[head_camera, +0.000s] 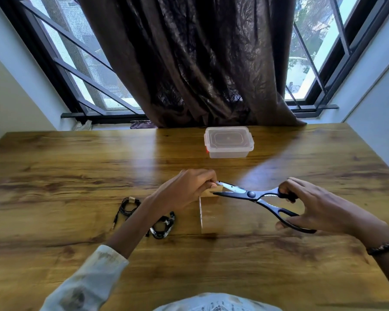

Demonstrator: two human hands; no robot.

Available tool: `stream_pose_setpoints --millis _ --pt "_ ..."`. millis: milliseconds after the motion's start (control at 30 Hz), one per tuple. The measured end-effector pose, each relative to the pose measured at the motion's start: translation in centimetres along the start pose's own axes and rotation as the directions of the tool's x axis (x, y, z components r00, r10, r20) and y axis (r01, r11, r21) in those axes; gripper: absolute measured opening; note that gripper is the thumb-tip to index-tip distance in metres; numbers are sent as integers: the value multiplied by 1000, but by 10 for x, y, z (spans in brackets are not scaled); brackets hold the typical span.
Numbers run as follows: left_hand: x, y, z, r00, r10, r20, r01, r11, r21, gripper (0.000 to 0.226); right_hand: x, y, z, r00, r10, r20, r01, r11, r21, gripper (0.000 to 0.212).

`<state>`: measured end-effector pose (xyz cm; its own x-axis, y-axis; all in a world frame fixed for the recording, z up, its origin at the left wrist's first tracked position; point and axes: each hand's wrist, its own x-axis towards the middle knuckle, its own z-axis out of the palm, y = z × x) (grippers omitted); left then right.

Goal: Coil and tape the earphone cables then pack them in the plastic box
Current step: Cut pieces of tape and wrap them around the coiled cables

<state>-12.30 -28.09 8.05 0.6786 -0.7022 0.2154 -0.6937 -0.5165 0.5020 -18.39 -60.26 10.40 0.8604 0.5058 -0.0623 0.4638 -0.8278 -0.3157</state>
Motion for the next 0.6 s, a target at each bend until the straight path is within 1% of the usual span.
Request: stream_pose_setpoints --millis 200,400,600 --pt "0 4 -1 1000 15 -1 -15 998 59 21 2 -1 -6 1000 -19 -11 19 1000 -14 61" --pt "1 8 -4 999 49 8 -49 995 86 22 12 -7 -7 996 -76 -37 75 997 -27 61" --pt "1 10 -4 998 66 6 -66 993 102 22 16 -9 -7 996 -88 -29 86 995 -47 63"
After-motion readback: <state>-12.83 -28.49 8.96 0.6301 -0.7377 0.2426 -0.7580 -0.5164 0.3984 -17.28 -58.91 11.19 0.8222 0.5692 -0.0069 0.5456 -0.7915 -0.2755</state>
